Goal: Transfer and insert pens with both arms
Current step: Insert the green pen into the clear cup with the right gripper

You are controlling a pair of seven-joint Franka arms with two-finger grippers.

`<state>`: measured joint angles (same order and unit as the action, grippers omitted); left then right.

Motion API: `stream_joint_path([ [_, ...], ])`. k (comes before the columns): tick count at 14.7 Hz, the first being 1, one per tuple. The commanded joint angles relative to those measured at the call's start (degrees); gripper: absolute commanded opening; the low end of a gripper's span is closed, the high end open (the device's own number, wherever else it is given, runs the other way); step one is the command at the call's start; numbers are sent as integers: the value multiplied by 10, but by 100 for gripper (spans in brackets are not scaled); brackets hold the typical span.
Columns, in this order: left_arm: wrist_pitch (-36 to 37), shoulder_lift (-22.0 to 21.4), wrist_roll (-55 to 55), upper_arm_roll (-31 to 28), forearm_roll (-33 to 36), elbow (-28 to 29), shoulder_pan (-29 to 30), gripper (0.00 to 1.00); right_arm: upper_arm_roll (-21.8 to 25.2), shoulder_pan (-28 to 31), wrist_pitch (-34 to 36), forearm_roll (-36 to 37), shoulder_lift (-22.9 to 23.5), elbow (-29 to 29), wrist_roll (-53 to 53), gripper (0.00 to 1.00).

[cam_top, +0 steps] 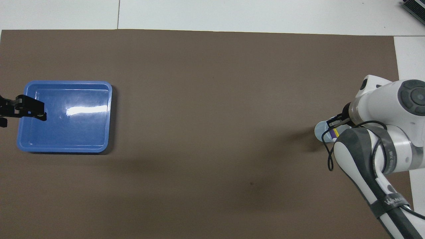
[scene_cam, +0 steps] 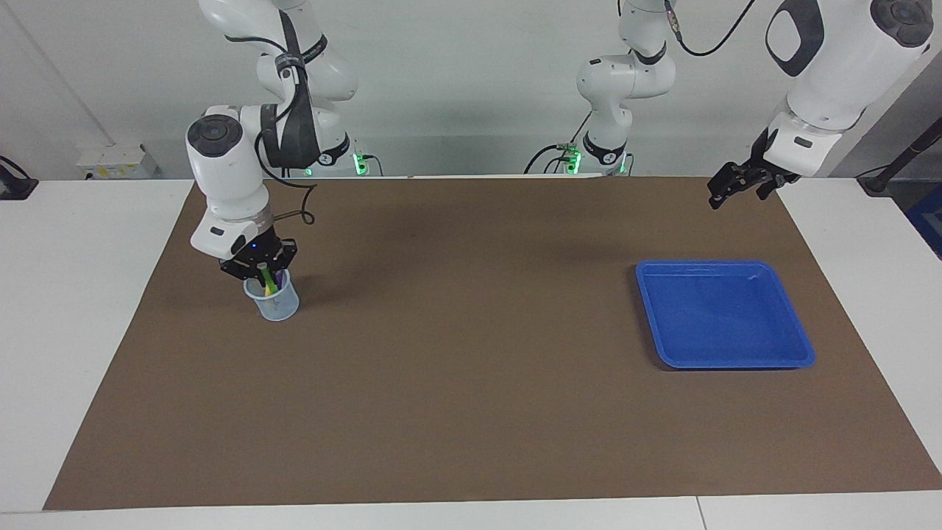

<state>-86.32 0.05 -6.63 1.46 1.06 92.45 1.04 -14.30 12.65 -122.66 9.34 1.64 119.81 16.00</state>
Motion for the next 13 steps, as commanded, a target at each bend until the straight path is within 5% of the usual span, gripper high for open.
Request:
stream_joint_path([
  [1,-17,-1,10,0,11,0,-2,100,-6,11,-10,12,-1,7,2,0],
  [2,-18,-1,10,0,11,0,-1,100,-6,16,-10,12,-1,8,1,40],
  [3,-18,-1,10,0,11,3,-1,100,-6,17,-9,12,-1,7,1,99],
  [13,-37,-1,10,1,-14,5,-1,100,-6,18,29,11,-2,-33,0,100],
])
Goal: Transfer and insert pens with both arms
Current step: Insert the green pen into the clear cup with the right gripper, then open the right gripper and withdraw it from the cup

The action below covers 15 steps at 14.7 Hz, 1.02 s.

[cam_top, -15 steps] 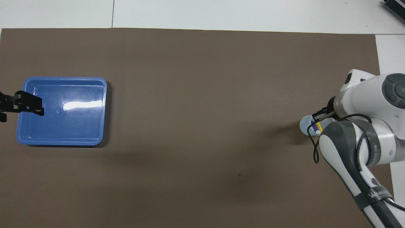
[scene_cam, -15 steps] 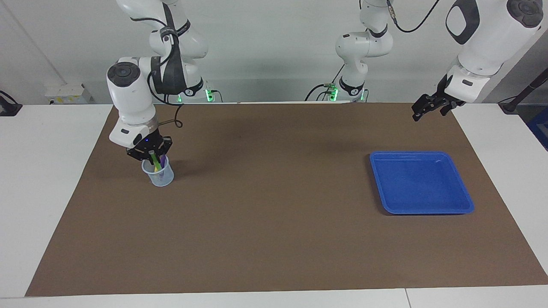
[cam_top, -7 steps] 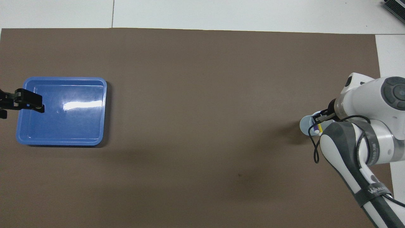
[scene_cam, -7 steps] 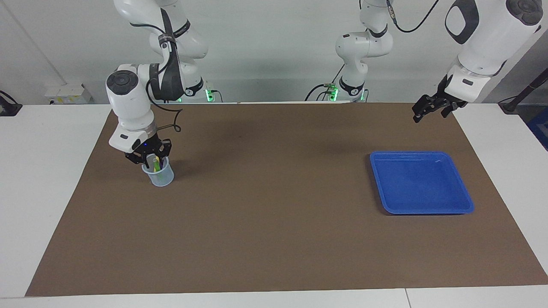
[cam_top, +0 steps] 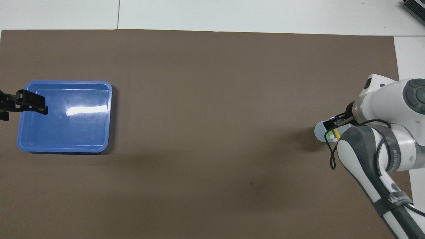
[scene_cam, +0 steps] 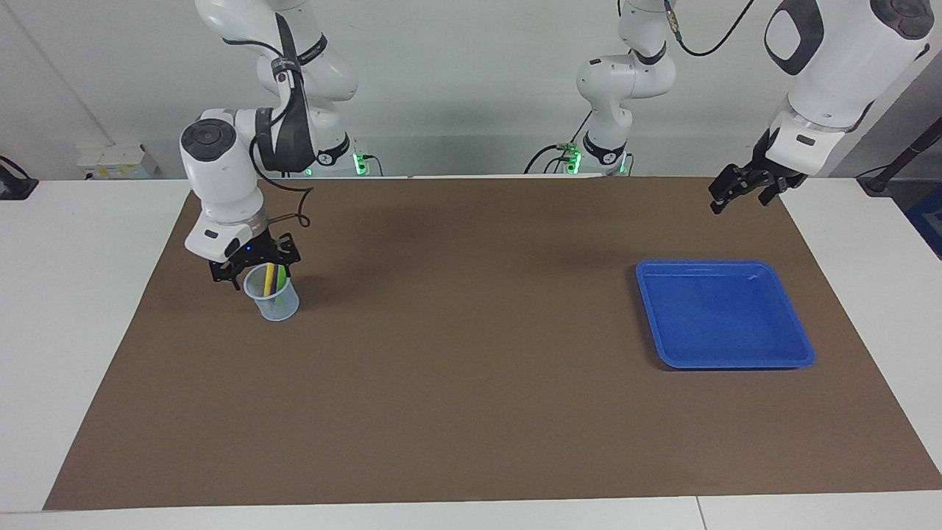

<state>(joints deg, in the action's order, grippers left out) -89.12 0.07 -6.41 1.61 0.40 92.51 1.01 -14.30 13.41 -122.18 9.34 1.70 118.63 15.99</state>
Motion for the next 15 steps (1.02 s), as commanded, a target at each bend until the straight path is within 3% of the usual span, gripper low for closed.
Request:
stream_joint_path([
  [1,-8,-2,8,0,-8,6,0,100,-6,10,39,11,-2,-34,0,100],
  [10,-6,-3,7,0,-8,5,0,100,-6,12,204,6,15,-205,4,100],
  [15,-6,-4,6,0,-8,5,0,100,-8,7,218,0,19,-227,5,100],
])
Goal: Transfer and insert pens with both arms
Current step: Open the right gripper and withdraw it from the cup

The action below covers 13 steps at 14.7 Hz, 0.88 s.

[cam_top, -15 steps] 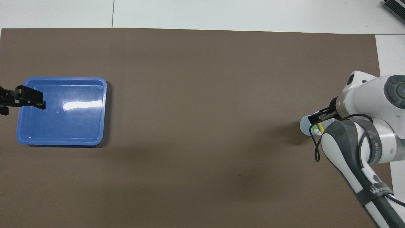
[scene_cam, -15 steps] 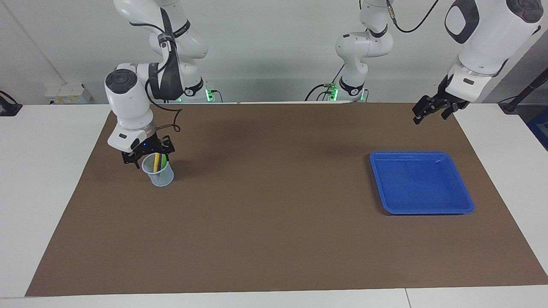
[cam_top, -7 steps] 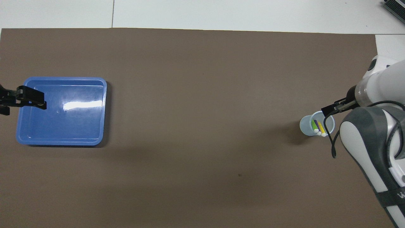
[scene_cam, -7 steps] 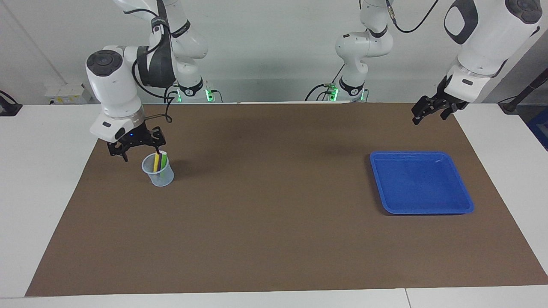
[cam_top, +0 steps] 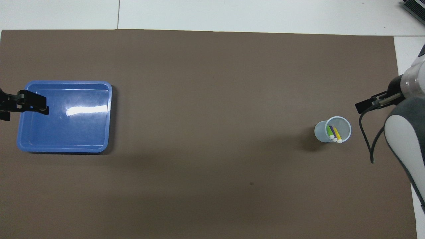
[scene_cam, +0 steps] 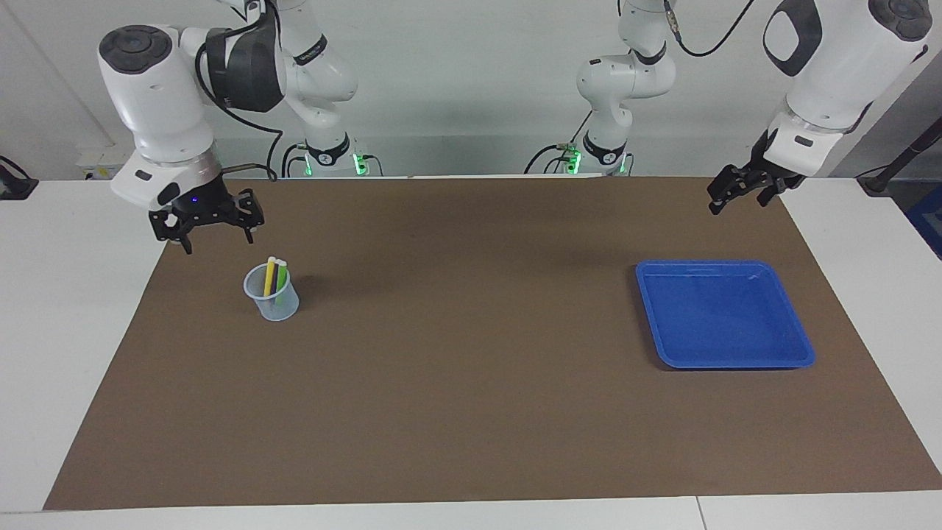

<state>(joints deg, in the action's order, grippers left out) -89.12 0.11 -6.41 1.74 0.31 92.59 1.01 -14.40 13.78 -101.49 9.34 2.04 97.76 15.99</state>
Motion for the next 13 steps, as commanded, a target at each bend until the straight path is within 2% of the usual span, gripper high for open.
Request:
stream_joint_path([
  [1,-7,-5,6,-2,-8,3,0,100,-5,-2,12,-2,16,-23,5,100],
  [3,-7,-5,7,-2,-8,3,-1,100,16,-23,33,-9,18,-45,5,100],
  [6,-8,-5,7,-2,-8,3,-1,100,124,-114,69,-13,26,-92,12,100],
  [9,-8,-5,7,-2,-8,3,-2,100,131,-111,81,-16,22,-98,15,100],
  [13,-10,-5,7,-2,-8,4,-2,100,133,-110,125,-37,23,-139,15,100],
])
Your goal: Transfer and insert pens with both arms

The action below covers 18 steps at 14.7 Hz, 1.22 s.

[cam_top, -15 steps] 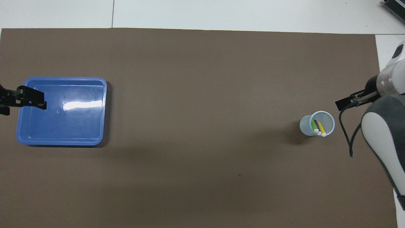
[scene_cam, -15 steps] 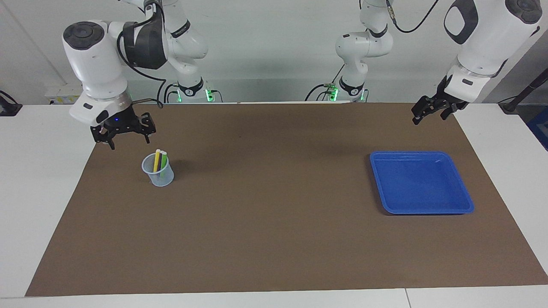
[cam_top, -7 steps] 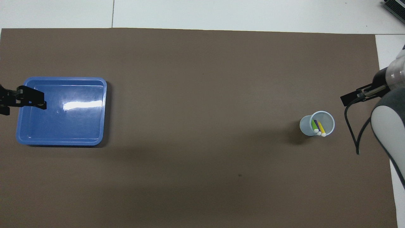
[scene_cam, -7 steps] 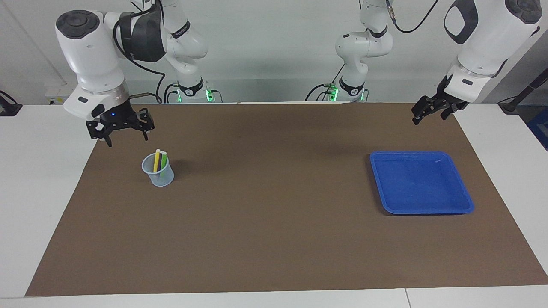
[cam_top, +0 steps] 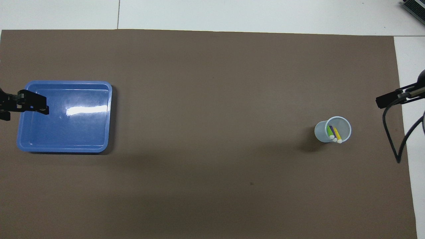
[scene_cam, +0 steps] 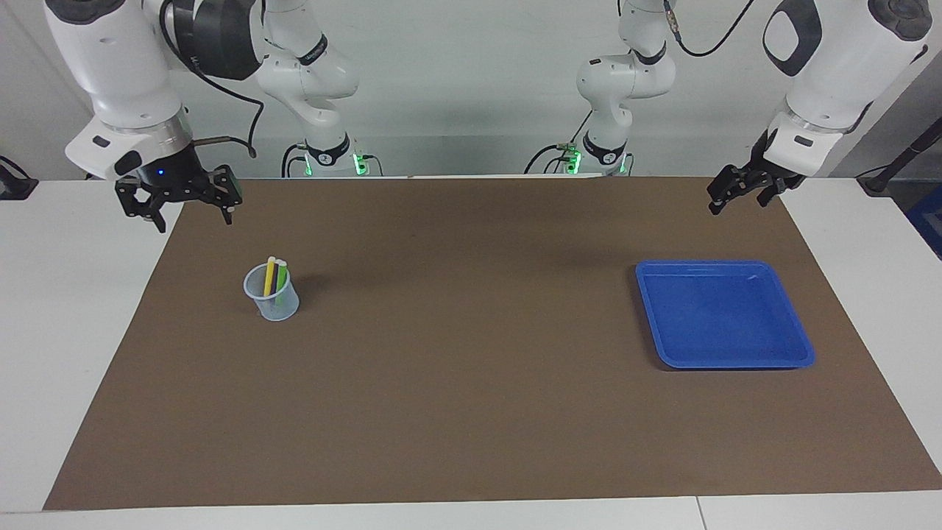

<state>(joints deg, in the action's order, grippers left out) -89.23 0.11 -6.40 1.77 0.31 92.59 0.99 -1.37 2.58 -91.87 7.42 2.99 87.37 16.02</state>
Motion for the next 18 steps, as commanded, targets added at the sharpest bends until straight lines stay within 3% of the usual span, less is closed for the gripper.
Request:
stream_joint_path([
  [1,-9,-5,7,-2,-7,4,-1,100,5,1,27,-18,13,-34,16,100],
  [7,-10,-5,7,-2,-7,5,1,100,65,-47,3,-31,11,-12,16,100],
  [13,-10,-5,6,-2,-7,4,0,100,67,-48,-38,-31,-8,40,16,100],
  [18,-7,-5,6,-2,-7,2,-1,100,61,-31,-30,-38,-4,33,16,100],
])
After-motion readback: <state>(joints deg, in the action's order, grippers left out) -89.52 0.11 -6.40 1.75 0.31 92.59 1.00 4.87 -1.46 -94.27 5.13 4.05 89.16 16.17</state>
